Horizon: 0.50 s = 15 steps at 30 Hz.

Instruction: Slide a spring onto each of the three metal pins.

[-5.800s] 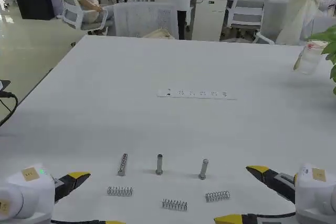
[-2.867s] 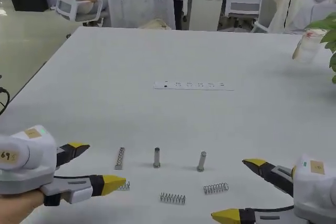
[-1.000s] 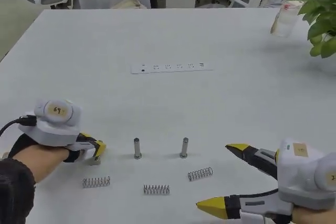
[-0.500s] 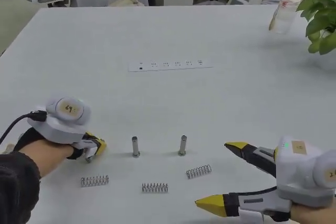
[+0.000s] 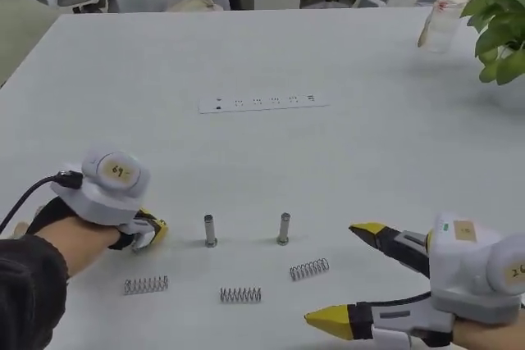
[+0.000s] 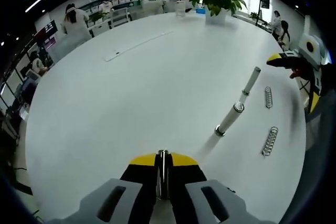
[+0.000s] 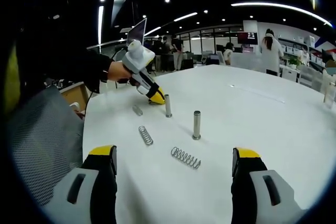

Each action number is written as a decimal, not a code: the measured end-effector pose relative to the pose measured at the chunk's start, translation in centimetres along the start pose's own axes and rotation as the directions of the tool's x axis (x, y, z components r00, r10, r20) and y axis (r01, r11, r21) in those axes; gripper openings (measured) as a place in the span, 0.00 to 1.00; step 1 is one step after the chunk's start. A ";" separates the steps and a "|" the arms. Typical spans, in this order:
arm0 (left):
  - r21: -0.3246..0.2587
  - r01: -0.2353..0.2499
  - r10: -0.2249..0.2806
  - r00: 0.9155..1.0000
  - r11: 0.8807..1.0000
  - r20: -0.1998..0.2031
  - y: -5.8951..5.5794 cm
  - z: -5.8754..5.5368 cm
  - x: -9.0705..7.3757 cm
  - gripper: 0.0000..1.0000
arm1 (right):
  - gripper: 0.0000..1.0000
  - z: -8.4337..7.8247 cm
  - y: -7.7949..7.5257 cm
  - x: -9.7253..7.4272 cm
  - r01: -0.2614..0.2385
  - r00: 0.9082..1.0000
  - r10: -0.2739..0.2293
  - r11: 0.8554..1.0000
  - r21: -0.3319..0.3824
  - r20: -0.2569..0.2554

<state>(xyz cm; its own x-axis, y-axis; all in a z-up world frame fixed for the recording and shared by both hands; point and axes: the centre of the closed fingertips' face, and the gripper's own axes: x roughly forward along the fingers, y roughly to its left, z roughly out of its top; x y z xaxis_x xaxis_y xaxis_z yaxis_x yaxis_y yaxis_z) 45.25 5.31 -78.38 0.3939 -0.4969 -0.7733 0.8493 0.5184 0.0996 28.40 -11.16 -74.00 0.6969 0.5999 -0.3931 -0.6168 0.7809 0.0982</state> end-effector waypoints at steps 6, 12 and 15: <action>-0.013 0.005 -0.004 1.000 1.000 0.009 0.0 0.1 -0.7 0.00 | 0.90 0.0 0.1 0.0 -0.003 1.000 0.003 1.000 -0.001 -0.003; -0.020 0.009 -0.008 1.000 1.000 0.029 -0.3 0.4 -1.6 0.00 | 0.90 0.1 0.2 0.0 -0.005 1.000 0.005 1.000 -0.007 -0.005; -0.023 0.010 -0.009 0.999 1.000 0.039 -0.4 0.5 -2.0 0.00 | 0.90 0.1 0.2 0.0 -0.006 1.000 0.006 1.000 -0.010 -0.005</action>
<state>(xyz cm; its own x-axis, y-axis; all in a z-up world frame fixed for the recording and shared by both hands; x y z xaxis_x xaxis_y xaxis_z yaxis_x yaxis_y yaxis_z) 44.32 5.74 -76.56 0.3997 -0.5284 -0.7490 0.8450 0.5292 0.0776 28.32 -11.00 -73.89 0.6914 0.6034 -0.3973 -0.6245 0.7757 0.0911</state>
